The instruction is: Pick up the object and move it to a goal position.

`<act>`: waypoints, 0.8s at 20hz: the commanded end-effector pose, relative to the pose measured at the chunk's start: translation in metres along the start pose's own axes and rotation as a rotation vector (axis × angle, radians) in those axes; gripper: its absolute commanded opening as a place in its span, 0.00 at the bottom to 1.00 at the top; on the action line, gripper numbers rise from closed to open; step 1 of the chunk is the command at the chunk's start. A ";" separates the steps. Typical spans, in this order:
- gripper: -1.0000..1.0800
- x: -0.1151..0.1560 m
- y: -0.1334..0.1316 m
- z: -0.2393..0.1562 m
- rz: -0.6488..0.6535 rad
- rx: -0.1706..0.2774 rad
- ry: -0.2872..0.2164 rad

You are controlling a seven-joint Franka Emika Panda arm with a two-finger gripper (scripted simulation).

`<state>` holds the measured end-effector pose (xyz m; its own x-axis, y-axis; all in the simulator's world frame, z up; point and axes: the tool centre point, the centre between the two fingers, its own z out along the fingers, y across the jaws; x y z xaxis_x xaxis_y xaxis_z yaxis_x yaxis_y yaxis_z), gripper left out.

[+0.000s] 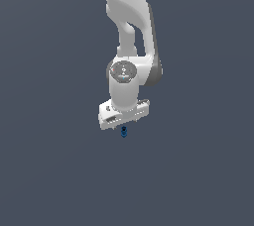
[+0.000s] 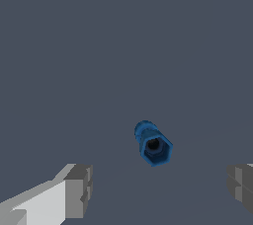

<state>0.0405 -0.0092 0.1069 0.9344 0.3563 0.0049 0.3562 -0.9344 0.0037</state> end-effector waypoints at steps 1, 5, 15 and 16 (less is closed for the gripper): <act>0.96 0.001 0.003 0.007 -0.025 0.002 -0.002; 0.96 0.002 0.006 0.013 -0.044 0.004 -0.004; 0.96 0.001 0.006 0.031 -0.043 0.004 -0.005; 0.96 0.001 0.006 0.037 -0.044 0.004 -0.005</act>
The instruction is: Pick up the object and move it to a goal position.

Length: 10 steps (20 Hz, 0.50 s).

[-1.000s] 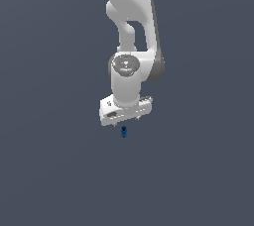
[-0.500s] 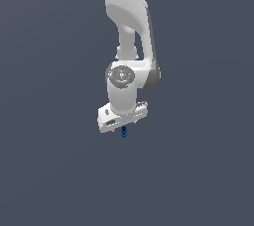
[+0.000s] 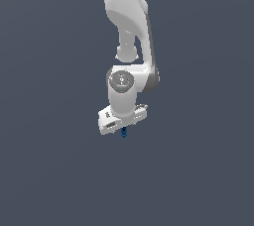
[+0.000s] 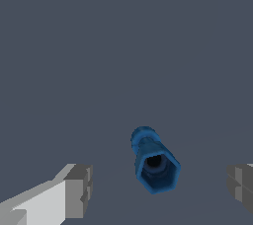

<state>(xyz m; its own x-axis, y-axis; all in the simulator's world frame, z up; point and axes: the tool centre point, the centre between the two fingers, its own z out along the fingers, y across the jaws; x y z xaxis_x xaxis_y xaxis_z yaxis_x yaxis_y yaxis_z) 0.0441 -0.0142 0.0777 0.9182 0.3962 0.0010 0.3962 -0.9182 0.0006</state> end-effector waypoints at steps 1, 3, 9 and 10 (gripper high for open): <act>0.96 -0.001 0.000 0.014 -0.001 0.001 -0.001; 0.96 -0.001 0.000 0.024 -0.002 0.001 -0.001; 0.96 0.000 0.000 0.035 -0.003 0.001 -0.001; 0.96 0.000 0.000 0.035 -0.003 0.001 -0.001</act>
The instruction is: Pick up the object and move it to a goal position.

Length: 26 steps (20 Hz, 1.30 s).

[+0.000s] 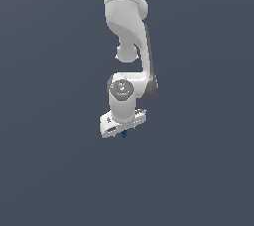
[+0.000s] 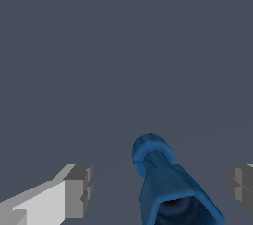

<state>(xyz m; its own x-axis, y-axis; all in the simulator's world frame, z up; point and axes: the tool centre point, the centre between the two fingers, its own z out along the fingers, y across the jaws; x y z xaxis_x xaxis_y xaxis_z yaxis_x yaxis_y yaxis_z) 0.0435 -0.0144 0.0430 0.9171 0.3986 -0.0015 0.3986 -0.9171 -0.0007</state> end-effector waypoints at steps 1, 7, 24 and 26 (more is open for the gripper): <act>0.00 0.001 0.000 0.000 0.000 -0.001 0.001; 0.00 0.001 0.000 0.000 0.000 -0.001 0.001; 0.00 0.013 0.019 -0.046 0.000 -0.001 0.001; 0.00 0.017 0.025 -0.061 -0.001 0.000 0.002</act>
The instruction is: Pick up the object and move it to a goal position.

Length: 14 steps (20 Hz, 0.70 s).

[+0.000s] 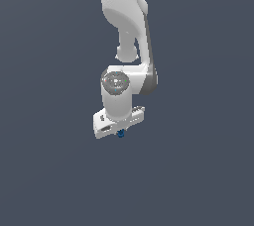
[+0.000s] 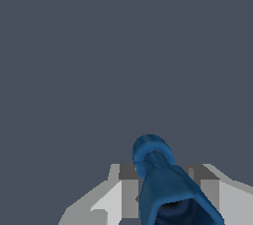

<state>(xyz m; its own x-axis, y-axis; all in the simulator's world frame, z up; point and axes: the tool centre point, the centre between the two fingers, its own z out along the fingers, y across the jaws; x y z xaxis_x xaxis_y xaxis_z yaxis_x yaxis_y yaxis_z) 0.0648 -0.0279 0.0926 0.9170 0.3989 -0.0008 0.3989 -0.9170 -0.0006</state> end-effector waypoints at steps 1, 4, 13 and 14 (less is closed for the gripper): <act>0.00 0.005 0.008 -0.019 0.000 0.000 0.001; 0.00 0.012 0.018 -0.043 0.000 0.000 0.001; 0.00 0.032 0.045 -0.107 0.000 0.000 0.001; 0.00 0.033 0.047 -0.112 0.000 0.000 0.001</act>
<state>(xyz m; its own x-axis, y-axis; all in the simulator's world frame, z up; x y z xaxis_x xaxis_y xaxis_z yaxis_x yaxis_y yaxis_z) 0.1107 -0.0560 0.1964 0.9171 0.3986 0.0012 0.3986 -0.9171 0.0002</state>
